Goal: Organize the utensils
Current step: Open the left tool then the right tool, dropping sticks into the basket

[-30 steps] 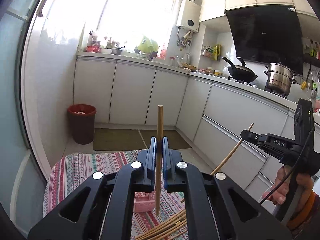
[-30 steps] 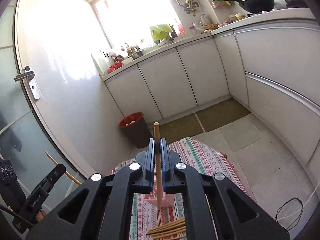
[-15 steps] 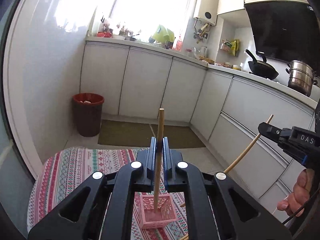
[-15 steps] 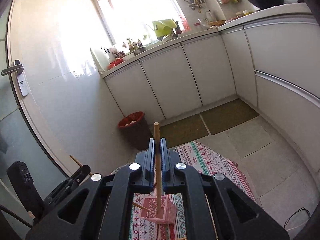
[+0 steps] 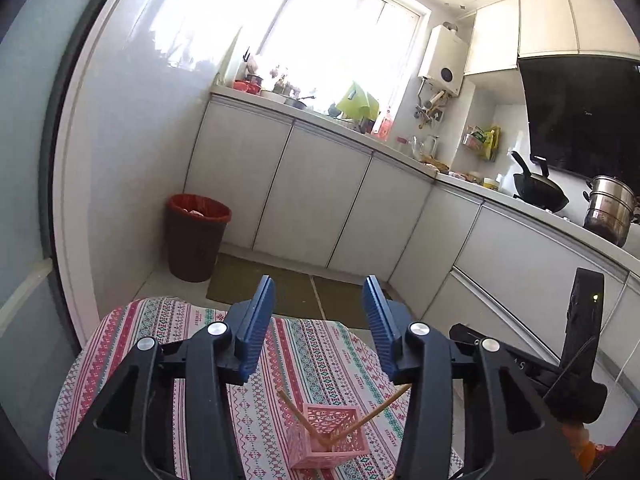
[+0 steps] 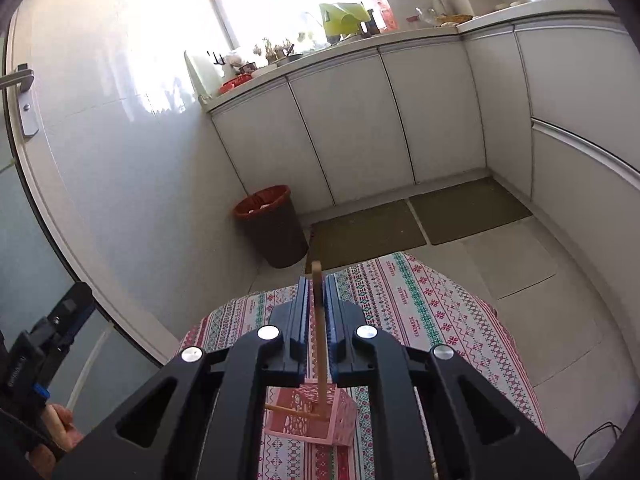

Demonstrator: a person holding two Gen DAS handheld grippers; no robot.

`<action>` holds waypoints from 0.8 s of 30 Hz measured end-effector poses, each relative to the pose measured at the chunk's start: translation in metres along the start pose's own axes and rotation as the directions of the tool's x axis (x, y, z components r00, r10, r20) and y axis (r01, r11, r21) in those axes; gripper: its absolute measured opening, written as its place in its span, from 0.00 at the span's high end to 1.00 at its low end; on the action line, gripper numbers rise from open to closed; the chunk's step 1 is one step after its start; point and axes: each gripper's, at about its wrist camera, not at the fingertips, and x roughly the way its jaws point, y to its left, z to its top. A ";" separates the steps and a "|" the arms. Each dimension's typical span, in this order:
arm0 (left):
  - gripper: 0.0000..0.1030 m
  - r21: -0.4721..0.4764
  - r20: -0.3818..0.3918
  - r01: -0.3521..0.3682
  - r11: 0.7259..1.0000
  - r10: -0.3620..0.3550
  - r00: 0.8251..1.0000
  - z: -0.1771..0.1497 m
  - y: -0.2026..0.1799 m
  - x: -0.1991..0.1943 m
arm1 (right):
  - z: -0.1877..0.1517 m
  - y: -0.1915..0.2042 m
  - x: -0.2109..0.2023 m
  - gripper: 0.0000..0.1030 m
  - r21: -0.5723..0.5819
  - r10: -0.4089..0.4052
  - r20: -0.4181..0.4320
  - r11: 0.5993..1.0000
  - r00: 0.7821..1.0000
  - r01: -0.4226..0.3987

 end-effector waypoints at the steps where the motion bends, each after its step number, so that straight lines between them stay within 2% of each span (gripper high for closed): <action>1: 0.57 0.007 -0.003 -0.009 1.000 0.009 1.000 0.000 0.000 0.001 | -0.002 0.001 0.002 0.89 -0.004 -0.003 -0.004 1.000 1.000 0.003; 6: 0.57 0.043 -0.021 -0.020 0.999 0.021 1.000 -0.004 -0.006 0.000 | -0.005 0.003 -0.005 0.88 -0.029 -0.031 -0.002 0.999 1.000 0.031; 10: 0.50 0.083 -0.043 -0.013 0.996 0.016 0.999 -0.005 -0.017 -0.006 | -0.005 -0.004 -0.019 0.64 -0.016 -0.040 0.006 0.999 0.999 0.040; 12: 0.37 0.112 -0.055 -0.006 0.994 0.012 0.998 -0.009 -0.024 -0.011 | -0.010 -0.008 -0.029 0.55 -0.011 -0.059 0.016 0.998 0.998 0.059; 14: 0.33 0.141 -0.068 -0.007 0.990 0.017 0.998 -0.014 -0.032 -0.015 | -0.017 -0.013 -0.039 0.46 -0.007 -0.074 0.018 0.997 0.997 0.074; 16: 0.28 0.162 -0.081 -0.003 0.987 0.016 0.997 -0.019 -0.038 -0.020 | -0.026 -0.020 -0.051 0.28 0.003 -0.080 0.014 0.997 0.997 0.080; 19: 0.18 0.190 -0.108 0.006 0.982 0.014 0.994 -0.031 -0.046 -0.029 | -0.044 -0.034 -0.075 0.08 0.024 -0.099 0.021 0.995 0.995 0.099; 21: 0.08 0.218 -0.132 0.012 0.976 0.017 0.991 -0.044 -0.052 -0.035 | -0.060 -0.045 -0.092 0.06 0.027 -0.128 0.015 0.992 0.992 0.127; 24: 0.07 0.284 -0.207 0.046 0.958 0.015 0.978 -0.065 -0.062 -0.037 | -0.088 -0.064 -0.113 0.06 -0.020 -0.180 -0.042 0.984 0.983 0.180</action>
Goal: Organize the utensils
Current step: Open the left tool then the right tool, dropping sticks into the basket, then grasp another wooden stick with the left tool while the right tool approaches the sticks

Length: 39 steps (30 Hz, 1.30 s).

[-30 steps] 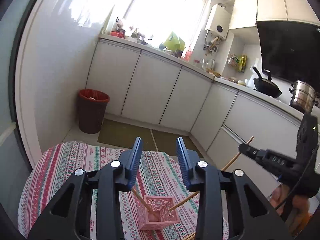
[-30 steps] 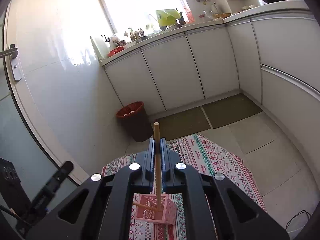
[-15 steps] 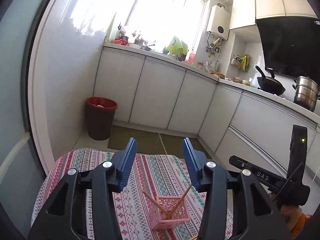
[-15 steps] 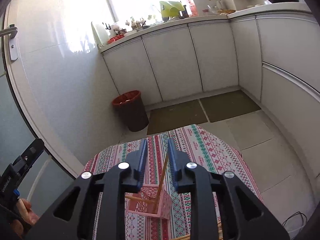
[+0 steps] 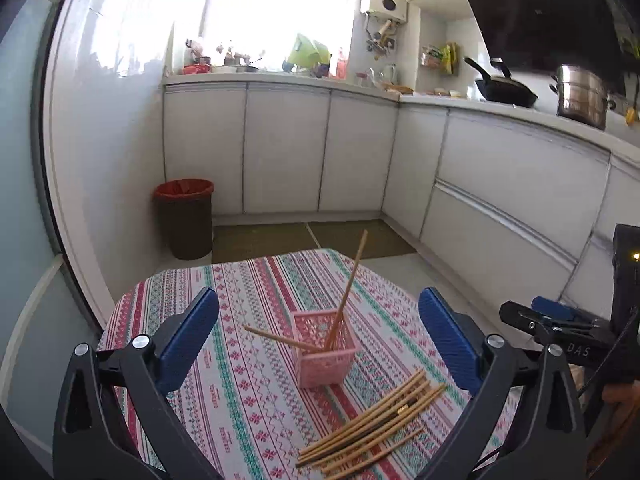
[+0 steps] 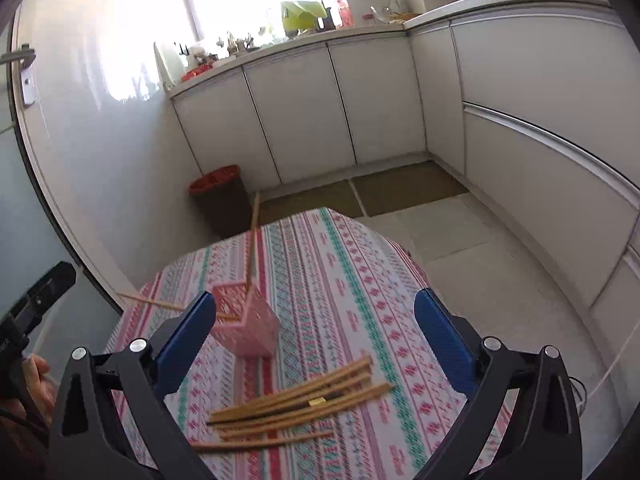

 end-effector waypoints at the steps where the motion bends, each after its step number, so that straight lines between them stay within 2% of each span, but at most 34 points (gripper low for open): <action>1: 0.07 0.023 -0.028 0.003 1.000 -0.003 1.000 -0.007 -0.004 0.001 | -0.009 -0.006 -0.005 0.06 -0.023 -0.019 -0.017 1.000 1.000 0.019; 3: 0.07 0.057 -0.087 0.021 0.998 -0.016 0.996 -0.022 -0.010 0.006 | -0.029 -0.020 -0.020 0.06 -0.075 -0.046 -0.042 0.996 0.998 0.043; 5: 0.07 0.082 -0.173 0.067 0.994 -0.052 0.983 -0.037 -0.015 0.015 | -0.047 -0.031 -0.033 0.06 -0.124 -0.054 -0.070 0.991 0.996 0.045; 7: 0.07 0.098 -0.252 0.130 0.987 -0.101 0.962 -0.052 -0.023 0.023 | -0.061 -0.038 -0.044 0.06 -0.156 -0.033 -0.103 0.988 0.994 0.016; 9: 0.07 0.122 -0.319 0.200 0.972 -0.153 0.935 -0.065 -0.034 0.030 | -0.069 -0.043 -0.052 0.06 -0.132 0.018 -0.143 0.991 0.990 -0.037; 10: 0.07 0.143 -0.351 0.224 0.964 -0.162 0.922 -0.071 -0.040 0.034 | -0.071 -0.046 -0.055 0.06 -0.112 0.048 -0.147 0.992 0.988 -0.065; 12: 0.07 0.201 -0.419 0.281 0.938 -0.177 0.890 -0.081 -0.053 0.042 | -0.074 -0.046 -0.062 0.06 -0.112 0.054 -0.130 0.991 0.990 -0.069; 14: 0.07 0.254 -0.514 0.381 0.889 -0.209 0.832 -0.092 -0.067 0.050 | -0.076 -0.048 -0.065 0.06 -0.113 0.066 -0.126 0.990 0.990 -0.080; 16: 0.07 0.309 -0.589 0.466 0.829 -0.218 0.778 -0.103 -0.083 0.058 | -0.076 -0.056 -0.067 0.06 -0.087 0.070 -0.119 0.993 0.990 -0.081; 17: 0.07 0.331 -0.633 0.509 0.794 -0.213 0.744 -0.109 -0.092 0.065 | -0.075 -0.062 -0.068 0.06 -0.064 0.074 -0.115 0.995 0.991 -0.082; 19: 0.08 0.366 -0.694 0.554 0.748 -0.178 0.698 -0.120 -0.106 0.081 | -0.074 -0.071 -0.070 0.06 -0.022 0.077 -0.100 0.997 0.992 -0.080; 21: 0.14 0.372 -0.743 0.583 0.722 -0.145 0.653 -0.128 -0.117 0.098 | -0.073 -0.078 -0.072 0.06 0.006 0.075 -0.086 0.997 0.993 -0.074; 22: 0.18 0.359 -0.770 0.598 0.717 -0.135 0.624 -0.132 -0.121 0.107 | -0.072 -0.080 -0.071 0.06 0.014 0.075 -0.086 0.997 0.993 -0.074; 23: 0.32 0.341 -0.794 0.612 0.714 -0.130 0.594 -0.135 -0.126 0.115 | -0.072 -0.081 -0.070 0.06 0.018 0.074 -0.089 0.997 0.993 -0.072; 24: 0.40 0.322 -0.819 0.624 0.713 -0.121 0.561 -0.138 -0.129 0.125 | -0.073 -0.081 -0.069 0.06 0.018 0.072 -0.092 0.997 0.993 -0.070; 25: 0.41 0.314 -0.836 0.628 0.712 -0.107 0.539 -0.141 -0.133 0.132 | -0.073 -0.081 -0.067 0.06 0.016 0.070 -0.097 0.997 0.993 -0.069; 28: 0.51 0.342 -0.861 0.630 0.697 -0.036 0.508 -0.153 -0.143 0.152 | -0.073 -0.083 -0.065 0.06 0.016 0.063 -0.101 0.998 0.993 -0.062; 30: 0.53 0.343 -0.867 0.628 0.699 -0.021 0.498 -0.155 -0.145 0.162 | -0.073 -0.087 -0.065 0.06 0.035 0.058 -0.089 0.998 0.994 -0.055; 35: 0.66 0.366 -0.876 0.643 0.673 0.016 0.482 -0.160 -0.150 0.179 | -0.069 -0.102 -0.057 0.06 0.103 0.063 -0.098 0.993 0.993 -0.053; 37: 0.66 0.403 -0.870 0.635 0.659 0.060 0.489 -0.165 -0.152 0.190 | -0.070 -0.108 -0.055 0.06 0.137 0.071 -0.105 0.989 0.992 -0.056; 39: 0.65 0.411 -0.870 0.635 0.654 0.075 0.486 -0.170 -0.152 0.196 | -0.069 -0.111 -0.052 0.06 0.169 0.082 -0.113 0.984 0.990 -0.062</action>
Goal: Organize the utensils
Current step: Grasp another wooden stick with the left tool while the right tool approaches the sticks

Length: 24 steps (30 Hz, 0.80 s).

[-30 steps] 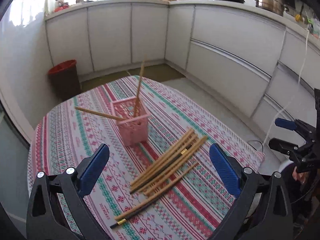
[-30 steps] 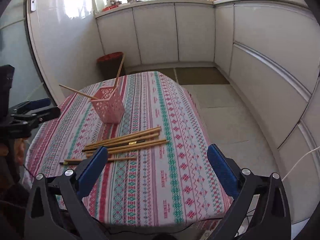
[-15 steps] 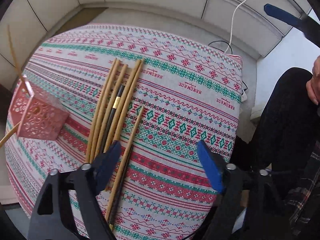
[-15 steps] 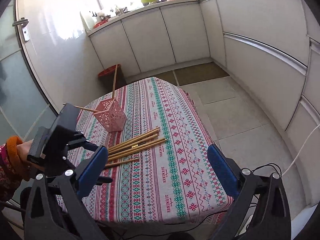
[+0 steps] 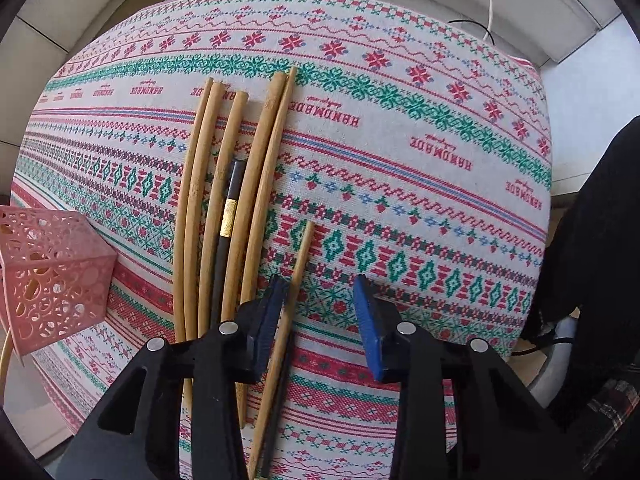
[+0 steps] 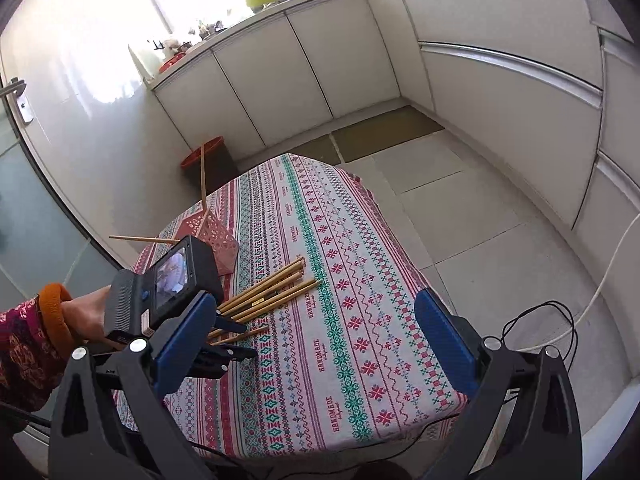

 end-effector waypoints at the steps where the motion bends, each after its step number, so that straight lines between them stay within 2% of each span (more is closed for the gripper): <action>1: 0.65 -0.002 0.008 0.011 1.000 -0.011 1.000 0.001 0.002 0.000 | 0.000 -0.002 0.001 0.06 0.011 0.004 -0.005 1.000 1.000 -0.004; 4: 0.66 0.014 0.012 0.021 1.000 -0.021 1.000 0.000 0.007 0.002 | 0.000 -0.003 0.005 0.06 0.025 0.002 -0.018 1.000 1.000 -0.001; 7: 0.72 0.032 0.032 0.007 0.999 -0.008 0.999 -0.004 0.008 0.001 | 0.000 -0.001 0.009 0.06 0.020 -0.009 -0.032 1.000 0.999 0.009; 8: 0.85 0.032 0.044 0.008 0.999 -0.009 0.999 -0.006 0.007 -0.001 | -0.001 0.001 0.011 0.06 0.014 -0.013 -0.040 1.000 0.999 0.014; 9: 0.92 0.036 0.057 0.007 0.999 -0.009 0.998 -0.010 0.008 -0.003 | -0.001 0.003 0.013 0.06 0.007 -0.022 -0.047 1.000 0.999 0.023; 12: 0.93 0.024 0.101 -0.014 1.000 0.011 0.995 -0.021 0.004 -0.006 | -0.001 0.008 0.019 0.06 -0.007 -0.045 -0.067 0.999 0.997 0.044; 16: 0.94 -0.047 0.192 -0.030 0.998 0.038 0.981 -0.039 0.010 -0.019 | -0.002 0.015 0.024 0.06 -0.022 -0.067 -0.083 0.998 0.994 0.065; 20: 0.95 -0.103 0.313 -0.043 0.994 0.073 0.947 -0.071 0.012 -0.066 | -0.004 0.026 0.036 0.06 -0.035 -0.077 -0.133 0.997 0.988 0.073; 22: 0.95 -0.152 0.384 -0.052 0.987 0.108 0.917 -0.090 0.009 -0.091 | -0.009 0.038 0.050 0.06 -0.055 -0.076 -0.195 0.996 0.978 0.066; 24: 0.95 -0.220 0.458 -0.051 0.974 0.150 0.876 -0.114 0.007 -0.116 | -0.016 0.052 0.067 0.06 -0.076 -0.089 -0.262 0.995 0.961 0.072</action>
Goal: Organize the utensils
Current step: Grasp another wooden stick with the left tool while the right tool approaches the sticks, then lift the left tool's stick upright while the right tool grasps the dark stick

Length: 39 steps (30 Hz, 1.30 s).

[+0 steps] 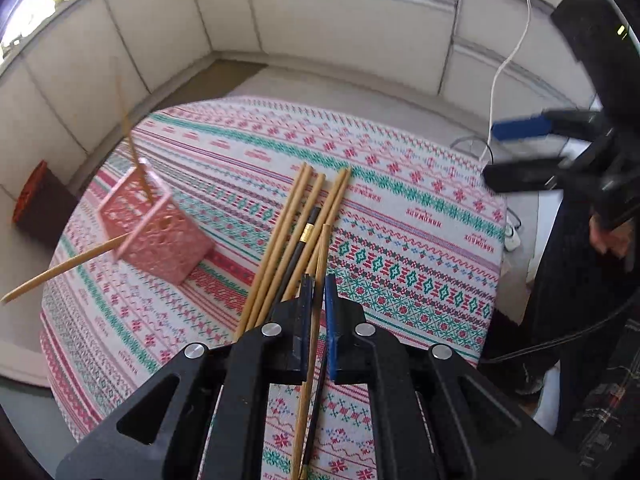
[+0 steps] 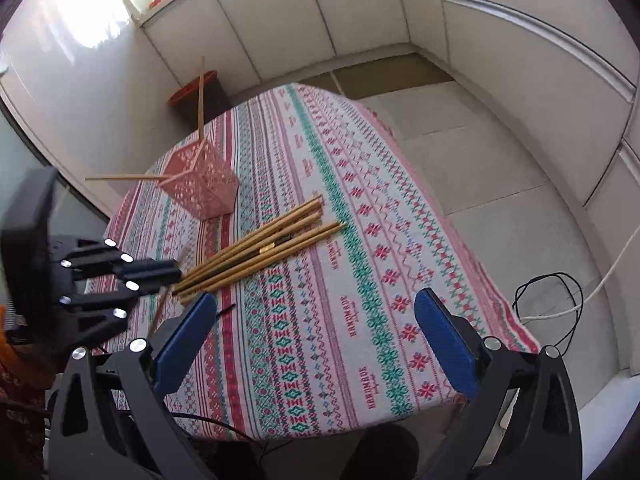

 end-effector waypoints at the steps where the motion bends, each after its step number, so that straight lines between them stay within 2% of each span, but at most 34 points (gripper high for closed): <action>1: 0.95 -0.031 0.042 -0.022 0.999 0.024 0.999 -0.007 0.004 -0.018 | -0.002 0.008 0.009 0.06 0.005 -0.005 -0.037 1.000 0.999 0.005; 3: 0.95 -0.090 0.120 -0.064 0.994 0.074 0.990 -0.019 0.004 -0.048 | -0.007 0.021 0.033 0.06 0.058 0.012 -0.130 0.998 0.991 -0.005; 5: 0.96 -0.137 0.180 -0.123 0.983 0.147 0.973 -0.032 0.002 -0.078 | -0.010 0.033 0.061 0.08 0.149 0.040 -0.235 0.989 0.971 -0.005; 7: 0.96 -0.190 0.249 -0.160 0.969 0.205 0.947 -0.045 -0.001 -0.110 | -0.013 0.046 0.092 0.20 0.223 0.044 -0.344 0.974 0.938 0.036; 9: 0.96 -0.233 0.306 -0.190 0.954 0.258 0.916 -0.058 -0.005 -0.138 | -0.014 0.060 0.115 0.32 0.266 0.033 -0.404 0.961 0.914 0.083; 13: 0.96 -0.294 0.377 -0.264 0.919 0.365 0.851 -0.074 -0.010 -0.180 | -0.014 0.080 0.141 0.52 0.335 0.006 -0.449 0.928 0.893 0.162; 14: 0.96 -0.304 0.389 -0.279 0.911 0.386 0.836 -0.077 -0.010 -0.190 | -0.015 0.084 0.145 0.54 0.342 -0.006 -0.459 0.922 0.888 0.182; 19: 0.96 -0.341 0.451 -0.308 0.888 0.442 0.776 -0.084 -0.012 -0.218 | -0.017 0.108 0.155 0.73 0.330 -0.115 -0.464 0.898 0.879 0.291; 21: 0.96 -0.360 0.472 -0.303 0.882 0.453 0.756 -0.090 -0.014 -0.227 | -0.018 0.113 0.155 0.83 0.344 -0.158 -0.459 0.876 0.874 0.339; 23: 0.96 -0.375 0.484 -0.291 0.880 0.454 0.748 -0.091 -0.013 -0.230 | -0.022 0.118 0.154 0.90 0.338 -0.212 -0.444 0.861 0.871 0.381; 26: 0.96 -0.384 0.488 -0.281 0.879 0.452 0.746 -0.095 -0.012 -0.232 | -0.031 0.129 0.155 0.91 0.347 -0.243 -0.413 0.849 0.878 0.398; 28: 0.96 -0.396 0.483 -0.276 0.876 0.454 0.749 -0.096 -0.011 -0.231 | -0.033 0.131 0.154 0.94 0.360 -0.233 -0.397 0.850 0.888 0.384; 31: 0.96 -0.416 0.488 -0.261 0.871 0.456 0.745 -0.101 -0.007 -0.233 | -0.035 0.118 0.143 0.96 0.403 -0.161 -0.358 0.862 0.920 0.307; 34: 0.96 -0.432 0.515 -0.223 0.874 0.442 0.734 -0.102 -0.006 -0.240 | -0.036 0.108 0.123 0.96 0.381 -0.146 -0.289 0.889 0.946 0.254; 39: 0.96 -0.443 0.543 -0.155 0.883 0.402 0.737 -0.092 -0.006 -0.239 | -0.032 0.108 0.068 0.96 0.234 -0.154 -0.117 0.956 0.981 0.177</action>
